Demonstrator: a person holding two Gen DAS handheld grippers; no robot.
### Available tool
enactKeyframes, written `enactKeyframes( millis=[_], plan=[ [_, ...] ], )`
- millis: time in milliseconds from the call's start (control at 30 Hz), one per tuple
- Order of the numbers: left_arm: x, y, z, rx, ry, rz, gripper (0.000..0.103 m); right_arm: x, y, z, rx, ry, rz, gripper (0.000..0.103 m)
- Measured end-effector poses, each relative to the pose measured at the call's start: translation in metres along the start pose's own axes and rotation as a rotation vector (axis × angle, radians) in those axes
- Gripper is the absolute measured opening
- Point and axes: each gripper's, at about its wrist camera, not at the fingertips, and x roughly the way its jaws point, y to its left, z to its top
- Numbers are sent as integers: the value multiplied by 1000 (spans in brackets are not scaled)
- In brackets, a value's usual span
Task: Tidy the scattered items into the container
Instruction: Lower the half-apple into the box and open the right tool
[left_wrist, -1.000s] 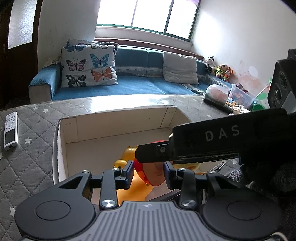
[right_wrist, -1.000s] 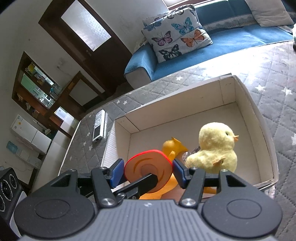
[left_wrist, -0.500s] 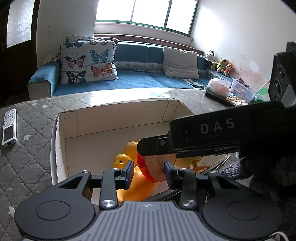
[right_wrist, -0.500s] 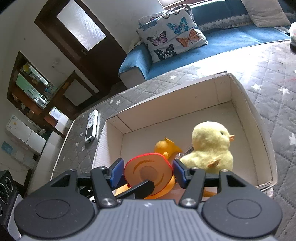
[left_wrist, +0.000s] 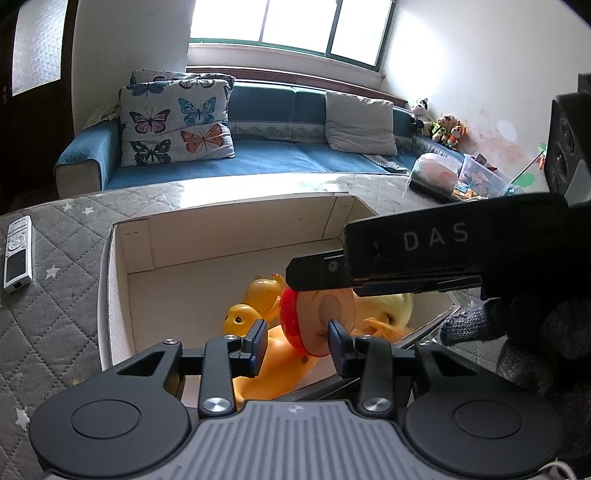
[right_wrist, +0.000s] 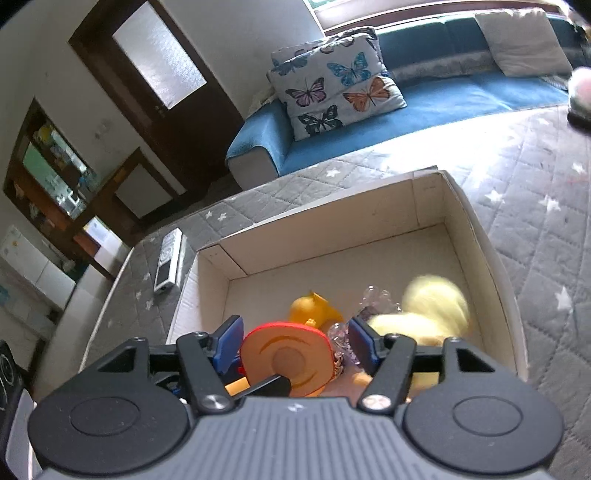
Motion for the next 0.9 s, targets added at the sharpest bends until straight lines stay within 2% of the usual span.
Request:
enactKeyframes(
  millis=[667, 900],
  plan=[
    [-4, -4, -5, 4, 9, 20, 38, -11, -7, -1, -8, -20, -24, 72],
    [-14, -6, -9, 6, 0, 32, 38, -23, -1, -7, -65, -53, -50, 80]
  ],
)
